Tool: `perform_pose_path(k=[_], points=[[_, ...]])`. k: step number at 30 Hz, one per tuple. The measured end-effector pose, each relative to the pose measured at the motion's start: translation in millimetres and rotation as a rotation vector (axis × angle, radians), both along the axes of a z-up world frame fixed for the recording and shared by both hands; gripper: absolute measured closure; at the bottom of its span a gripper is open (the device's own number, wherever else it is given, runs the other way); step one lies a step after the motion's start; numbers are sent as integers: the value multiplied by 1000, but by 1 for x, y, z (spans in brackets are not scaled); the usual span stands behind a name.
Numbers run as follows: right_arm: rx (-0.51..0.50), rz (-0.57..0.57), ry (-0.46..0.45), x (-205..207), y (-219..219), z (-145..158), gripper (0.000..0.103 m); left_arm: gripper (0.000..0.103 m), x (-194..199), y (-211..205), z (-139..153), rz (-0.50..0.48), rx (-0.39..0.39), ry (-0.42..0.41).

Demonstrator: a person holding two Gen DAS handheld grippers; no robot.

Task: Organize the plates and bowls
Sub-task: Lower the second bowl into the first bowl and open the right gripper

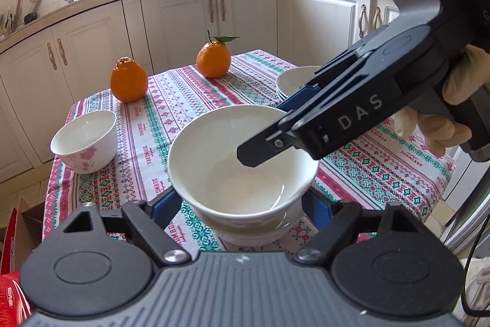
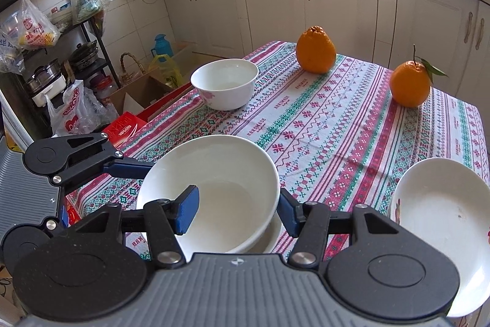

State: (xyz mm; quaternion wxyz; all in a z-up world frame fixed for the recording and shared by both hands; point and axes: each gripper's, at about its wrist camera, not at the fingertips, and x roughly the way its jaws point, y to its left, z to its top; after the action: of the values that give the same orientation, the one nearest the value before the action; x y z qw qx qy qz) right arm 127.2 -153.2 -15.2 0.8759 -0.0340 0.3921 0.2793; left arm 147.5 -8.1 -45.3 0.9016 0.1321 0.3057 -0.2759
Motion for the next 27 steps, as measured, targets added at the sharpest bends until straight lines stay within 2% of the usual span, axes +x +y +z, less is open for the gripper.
perform_pose_path(k=[22, 27], points=[[-11, -18, 25, 3, -5, -13, 42, 17, 5, -1, -5, -12, -8, 29], [-8, -14, 22, 3, -4, -14, 36, 16, 4, -1, -5, -15, -7, 26]])
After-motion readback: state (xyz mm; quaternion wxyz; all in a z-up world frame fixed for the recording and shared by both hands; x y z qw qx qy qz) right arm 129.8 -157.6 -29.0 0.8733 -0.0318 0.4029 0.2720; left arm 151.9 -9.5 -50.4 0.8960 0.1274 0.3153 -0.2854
